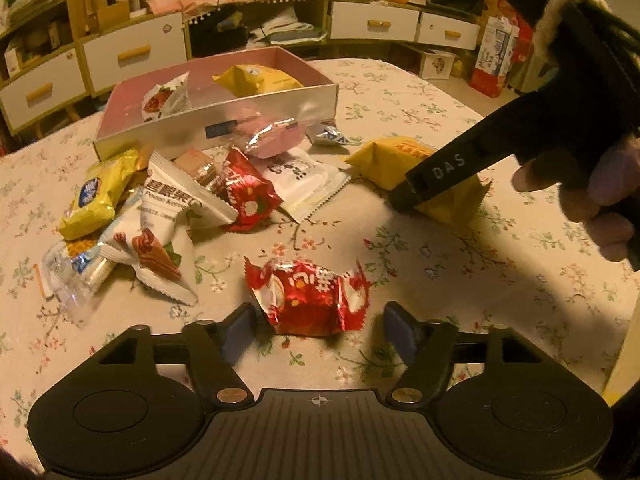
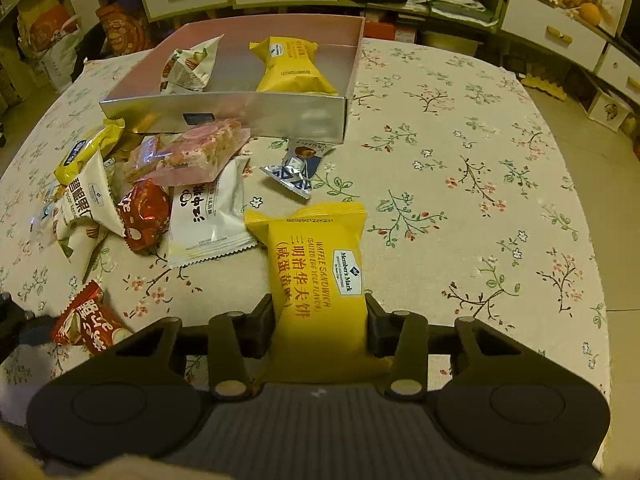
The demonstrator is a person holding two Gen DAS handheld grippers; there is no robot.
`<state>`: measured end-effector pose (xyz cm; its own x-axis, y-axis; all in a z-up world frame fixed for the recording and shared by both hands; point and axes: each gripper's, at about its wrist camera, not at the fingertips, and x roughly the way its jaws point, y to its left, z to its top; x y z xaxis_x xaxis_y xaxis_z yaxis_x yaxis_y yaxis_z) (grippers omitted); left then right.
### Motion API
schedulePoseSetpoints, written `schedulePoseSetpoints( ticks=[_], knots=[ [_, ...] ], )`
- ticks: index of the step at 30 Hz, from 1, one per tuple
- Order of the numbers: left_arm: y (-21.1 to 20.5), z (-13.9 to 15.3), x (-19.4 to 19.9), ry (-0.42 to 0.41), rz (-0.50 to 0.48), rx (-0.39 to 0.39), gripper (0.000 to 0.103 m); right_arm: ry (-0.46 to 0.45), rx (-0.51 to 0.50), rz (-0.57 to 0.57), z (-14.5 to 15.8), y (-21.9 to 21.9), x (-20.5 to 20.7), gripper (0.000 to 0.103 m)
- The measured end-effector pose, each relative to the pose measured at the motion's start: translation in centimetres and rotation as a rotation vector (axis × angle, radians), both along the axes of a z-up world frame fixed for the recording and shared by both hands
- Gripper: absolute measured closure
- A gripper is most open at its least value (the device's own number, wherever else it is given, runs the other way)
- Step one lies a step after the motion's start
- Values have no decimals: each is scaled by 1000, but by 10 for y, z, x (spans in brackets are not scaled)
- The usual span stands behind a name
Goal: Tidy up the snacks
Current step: 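Grasp the red candy packet with left tool while right tool grasps yellow waffle pack, then carry both packets into the pink box and open both tools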
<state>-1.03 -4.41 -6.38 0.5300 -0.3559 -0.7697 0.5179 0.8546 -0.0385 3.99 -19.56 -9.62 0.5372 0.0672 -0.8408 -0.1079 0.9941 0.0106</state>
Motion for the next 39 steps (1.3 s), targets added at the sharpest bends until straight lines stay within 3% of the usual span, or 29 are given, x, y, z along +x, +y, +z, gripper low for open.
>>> schedulePoseSetpoints(
  ticks=[11, 12, 14, 19, 25, 39],
  knots=[
    [-3, -1, 11, -69, 18, 15, 30, -13, 1, 14, 6, 4, -3, 65],
    [-3, -1, 12, -71, 19, 15, 34, -13, 1, 15, 7, 4, -3, 65],
    [-4, -1, 11, -66, 19, 20, 51, -13, 0, 17, 7, 5, -4, 65],
    [-2, 2, 13, -70, 46, 31, 57, -20, -4, 16, 9, 5, -5, 65],
    [2, 12, 14, -78, 62, 4, 62, -38, 18, 9, 17, 3, -7, 65],
    [6, 39, 27, -94, 106, -50, 62, -95, 91, -17, 42, 4, 2, 65]
  ],
)
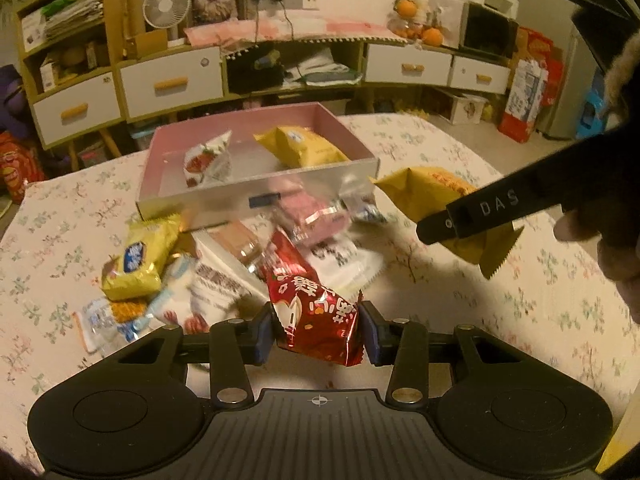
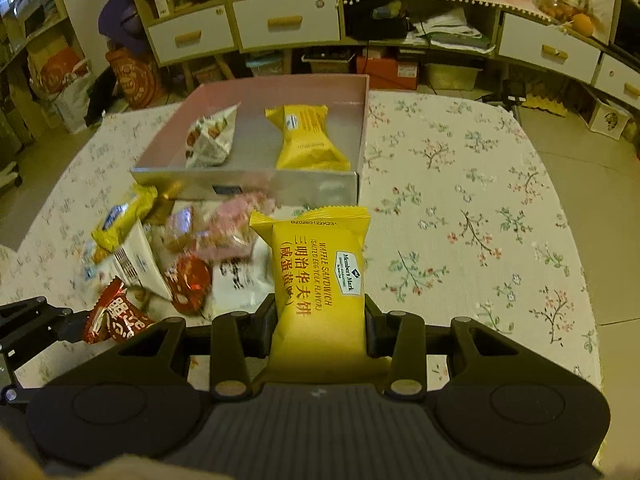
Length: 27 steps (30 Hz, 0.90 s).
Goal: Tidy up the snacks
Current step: 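Carry both packets into the pink box and open both tools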
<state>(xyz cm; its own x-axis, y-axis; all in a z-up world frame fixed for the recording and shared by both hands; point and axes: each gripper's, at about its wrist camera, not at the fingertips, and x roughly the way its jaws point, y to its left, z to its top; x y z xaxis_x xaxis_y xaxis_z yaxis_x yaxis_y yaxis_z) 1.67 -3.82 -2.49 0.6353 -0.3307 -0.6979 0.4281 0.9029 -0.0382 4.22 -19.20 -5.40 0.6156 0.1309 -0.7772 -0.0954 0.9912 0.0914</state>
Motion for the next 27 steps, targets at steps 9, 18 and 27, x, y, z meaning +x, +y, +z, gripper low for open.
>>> schedulePoseSetpoints(
  ticks=[9, 18, 27],
  knots=[
    [10, 21, 30, -1, 60, -32, 62, -10, 82, -19, 14, 4, 16, 65],
    [22, 30, 80, -2, 124, 3, 62, -9, 188, -23, 20, 17, 41, 65],
    [31, 30, 139, 9, 157, 51, 62, -39, 270, -20, 24, 24, 79, 65]
  ],
)
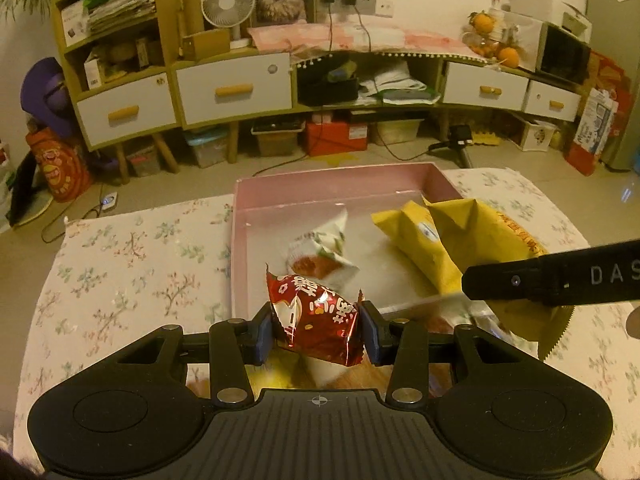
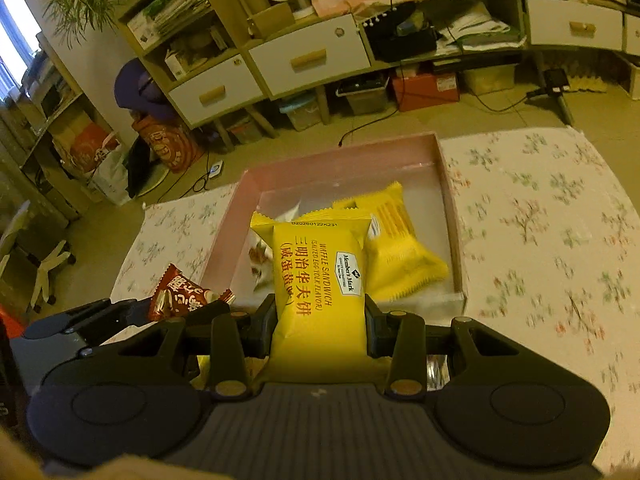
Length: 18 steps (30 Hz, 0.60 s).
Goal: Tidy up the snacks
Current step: 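Carry both packets into the pink box and open both tools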
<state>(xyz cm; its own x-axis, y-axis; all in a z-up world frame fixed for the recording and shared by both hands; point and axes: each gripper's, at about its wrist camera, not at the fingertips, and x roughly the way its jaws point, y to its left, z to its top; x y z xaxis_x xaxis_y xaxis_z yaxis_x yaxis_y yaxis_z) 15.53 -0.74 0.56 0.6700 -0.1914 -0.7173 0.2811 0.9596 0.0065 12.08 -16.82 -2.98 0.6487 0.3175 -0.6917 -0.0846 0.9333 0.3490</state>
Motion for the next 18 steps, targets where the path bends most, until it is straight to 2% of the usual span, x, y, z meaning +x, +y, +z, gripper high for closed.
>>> schedulePoseSetpoints(
  ticks=[8, 13, 18],
  knots=[
    [1, -23, 44, 89, 39, -43, 62, 6, 63, -39, -17, -1, 27, 65],
    [-8, -32, 56, 90, 22, -34, 62, 20, 123, -69, -26, -5, 34, 65],
    [-16, -39, 68, 81, 19, -15, 62, 10, 135, -90, -27, -8, 38, 65]
  ],
)
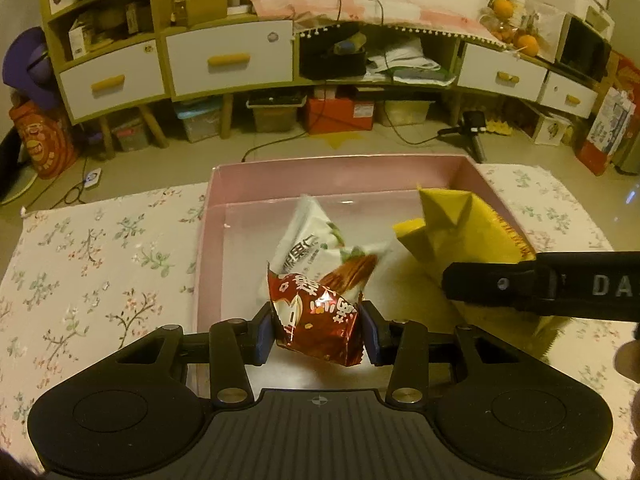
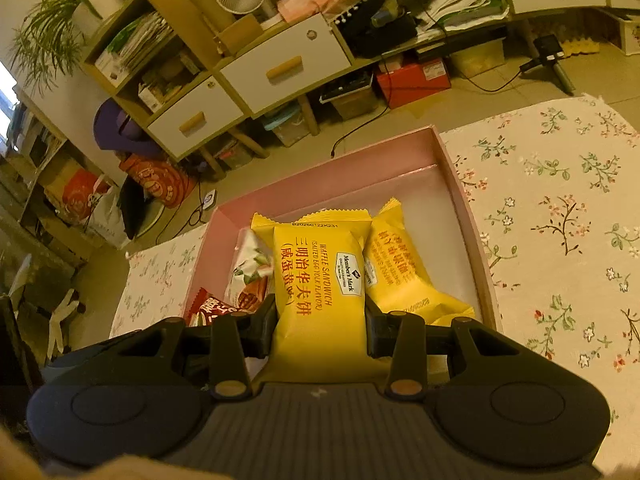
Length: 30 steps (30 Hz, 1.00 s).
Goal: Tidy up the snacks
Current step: 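Carry both packets into the pink box and open both tools, then withdraw both tools from the box back toward the snack pile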
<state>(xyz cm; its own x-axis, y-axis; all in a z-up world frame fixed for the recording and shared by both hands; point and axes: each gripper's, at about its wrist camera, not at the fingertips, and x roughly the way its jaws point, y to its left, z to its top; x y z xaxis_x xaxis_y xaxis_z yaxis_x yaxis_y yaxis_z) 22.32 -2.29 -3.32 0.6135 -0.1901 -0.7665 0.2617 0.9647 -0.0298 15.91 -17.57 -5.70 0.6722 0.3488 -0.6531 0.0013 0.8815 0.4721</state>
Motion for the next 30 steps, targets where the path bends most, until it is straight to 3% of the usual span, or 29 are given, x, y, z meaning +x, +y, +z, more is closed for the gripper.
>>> schedulePoseSetpoints(
  ticks=[7, 12, 16, 22, 30],
  knots=[
    [-3, -8, 10, -17, -3, 37, 62, -18, -15, -10, 0, 4, 5, 64],
    [1, -5, 11, -16, -35, 23, 53, -33, -14, -18, 3, 3, 5, 61],
    [2, 0, 7, -26, -60, 30, 37, -52, 25, -25, 9, -1, 2, 43],
    [1, 6, -8, -32, -88, 53, 24, -51, 13, -18, 18, 0, -4, 31],
    [10, 17, -35, -34, -76, 57, 18, -47, -59, -21, 30, 2, -23, 17]
  ],
)
